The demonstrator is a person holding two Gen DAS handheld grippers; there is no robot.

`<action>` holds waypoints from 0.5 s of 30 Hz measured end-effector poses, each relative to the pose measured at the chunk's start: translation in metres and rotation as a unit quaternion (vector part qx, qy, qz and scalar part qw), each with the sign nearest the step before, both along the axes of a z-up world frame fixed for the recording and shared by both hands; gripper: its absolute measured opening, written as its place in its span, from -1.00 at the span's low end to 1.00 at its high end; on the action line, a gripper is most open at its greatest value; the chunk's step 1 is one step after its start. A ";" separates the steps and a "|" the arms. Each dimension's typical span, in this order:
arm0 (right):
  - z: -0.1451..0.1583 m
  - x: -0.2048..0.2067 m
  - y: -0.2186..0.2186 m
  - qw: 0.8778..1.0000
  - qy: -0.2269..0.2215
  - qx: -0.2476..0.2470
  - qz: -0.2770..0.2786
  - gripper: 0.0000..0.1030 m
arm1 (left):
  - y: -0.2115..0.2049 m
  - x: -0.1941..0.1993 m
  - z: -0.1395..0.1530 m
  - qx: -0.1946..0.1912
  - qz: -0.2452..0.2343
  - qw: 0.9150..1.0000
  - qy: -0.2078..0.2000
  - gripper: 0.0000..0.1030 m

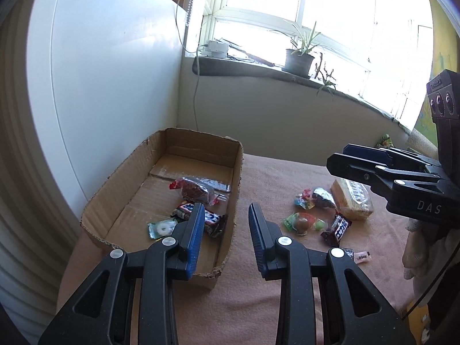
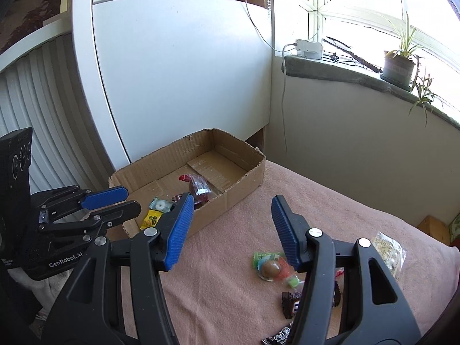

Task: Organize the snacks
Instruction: 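Release the candy bag and green candy into the box and withdraw both grippers, then grasp the black wrapped sweet with the left gripper while the right gripper grasps the pink wrapper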

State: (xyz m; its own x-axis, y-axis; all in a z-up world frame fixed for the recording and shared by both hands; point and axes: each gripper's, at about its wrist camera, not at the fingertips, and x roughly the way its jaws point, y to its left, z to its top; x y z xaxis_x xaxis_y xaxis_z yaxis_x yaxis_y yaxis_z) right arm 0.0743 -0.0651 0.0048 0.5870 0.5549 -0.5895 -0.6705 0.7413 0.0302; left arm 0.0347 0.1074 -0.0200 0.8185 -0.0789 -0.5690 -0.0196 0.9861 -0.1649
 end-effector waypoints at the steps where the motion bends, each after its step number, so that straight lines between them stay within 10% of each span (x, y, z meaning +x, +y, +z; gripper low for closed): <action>1: 0.000 -0.004 -0.010 1.000 0.000 0.000 -0.005 0.14 | -0.004 0.000 -0.001 -0.002 -0.005 1.000 0.001 -0.42; 15: -0.045 -0.027 -0.134 0.994 0.055 -0.031 -0.092 0.14 | -0.078 0.015 -0.022 -0.034 -0.096 0.994 0.036 -0.42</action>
